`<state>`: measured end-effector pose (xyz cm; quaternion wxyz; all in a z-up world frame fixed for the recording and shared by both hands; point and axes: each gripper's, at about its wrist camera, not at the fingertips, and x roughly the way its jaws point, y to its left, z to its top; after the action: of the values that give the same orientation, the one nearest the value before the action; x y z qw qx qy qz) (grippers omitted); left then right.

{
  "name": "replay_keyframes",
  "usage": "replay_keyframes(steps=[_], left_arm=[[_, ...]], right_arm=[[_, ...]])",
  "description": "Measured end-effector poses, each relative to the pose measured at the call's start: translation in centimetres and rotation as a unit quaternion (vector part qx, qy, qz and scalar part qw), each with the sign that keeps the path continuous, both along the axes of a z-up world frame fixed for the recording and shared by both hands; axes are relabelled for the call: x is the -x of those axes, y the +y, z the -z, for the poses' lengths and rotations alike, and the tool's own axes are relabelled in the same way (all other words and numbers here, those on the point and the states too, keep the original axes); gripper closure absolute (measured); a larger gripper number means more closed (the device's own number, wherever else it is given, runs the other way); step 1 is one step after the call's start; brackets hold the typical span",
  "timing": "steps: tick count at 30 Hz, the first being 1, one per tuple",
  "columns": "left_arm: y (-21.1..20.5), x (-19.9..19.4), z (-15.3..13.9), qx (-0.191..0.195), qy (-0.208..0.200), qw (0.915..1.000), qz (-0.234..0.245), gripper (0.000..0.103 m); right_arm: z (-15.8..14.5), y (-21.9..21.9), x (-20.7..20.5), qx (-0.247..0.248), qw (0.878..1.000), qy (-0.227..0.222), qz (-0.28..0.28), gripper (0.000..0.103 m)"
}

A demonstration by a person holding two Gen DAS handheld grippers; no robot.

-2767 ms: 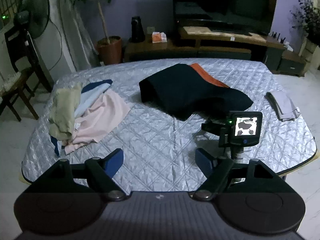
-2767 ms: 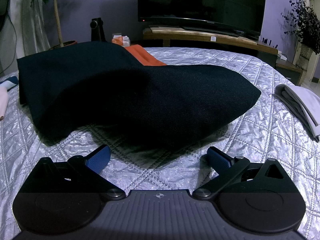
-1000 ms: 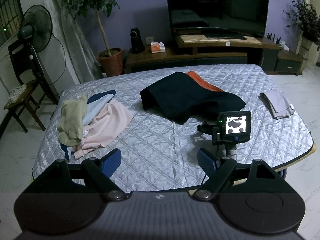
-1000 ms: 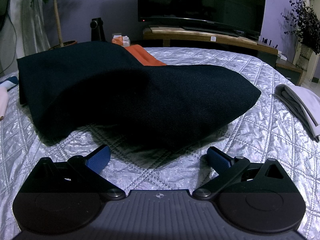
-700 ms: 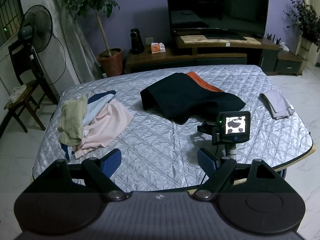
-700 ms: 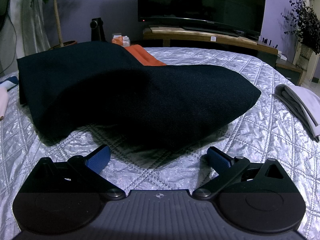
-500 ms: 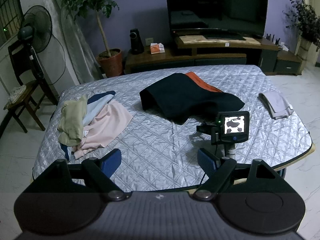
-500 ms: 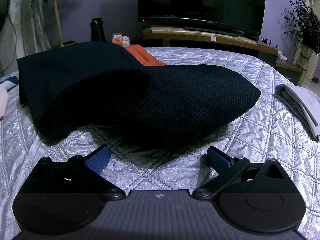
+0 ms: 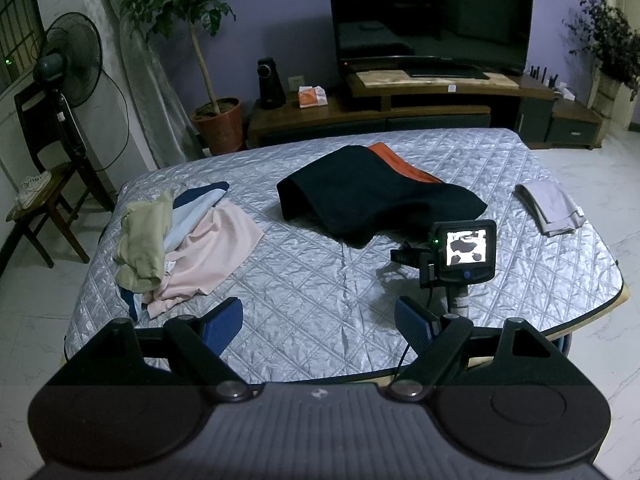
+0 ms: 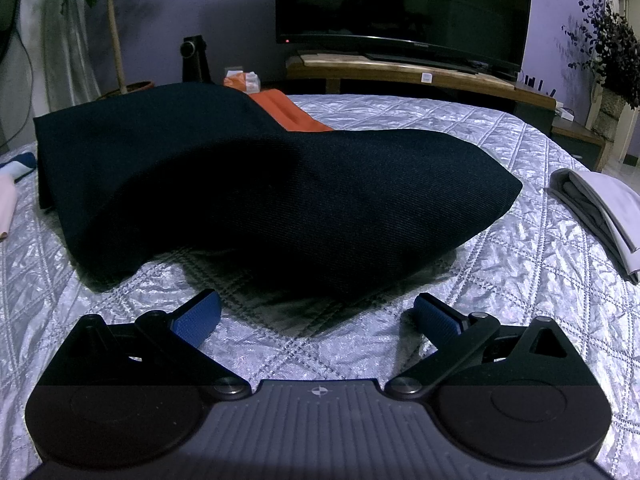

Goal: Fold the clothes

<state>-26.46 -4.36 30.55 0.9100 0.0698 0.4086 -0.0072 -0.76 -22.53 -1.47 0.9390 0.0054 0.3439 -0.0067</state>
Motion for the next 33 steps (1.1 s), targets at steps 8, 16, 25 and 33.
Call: replay_keyframes(steps=[8, 16, 25, 33], left_arm=[[-0.06, 0.06, 0.03, 0.0, 0.0, 1.0, 0.001, 0.022], [-0.07, 0.15, 0.01, 0.001, -0.001, 1.0, 0.001, 0.022], [-0.09, 0.31, 0.05, 0.002, -0.001, 1.0, 0.001, 0.022], [-0.09, 0.1, 0.27, 0.0, -0.001, 1.0, 0.0, 0.022]], right_arm=[[0.01, -0.01, -0.01, 0.0, 1.0, 0.0, 0.0, 0.0], [0.02, -0.02, -0.01, 0.0, 1.0, 0.0, 0.0, 0.0], [0.02, -0.02, -0.03, 0.0, 1.0, 0.0, 0.0, 0.0], [-0.01, 0.03, 0.03, 0.0, 1.0, 0.0, 0.0, 0.0]])
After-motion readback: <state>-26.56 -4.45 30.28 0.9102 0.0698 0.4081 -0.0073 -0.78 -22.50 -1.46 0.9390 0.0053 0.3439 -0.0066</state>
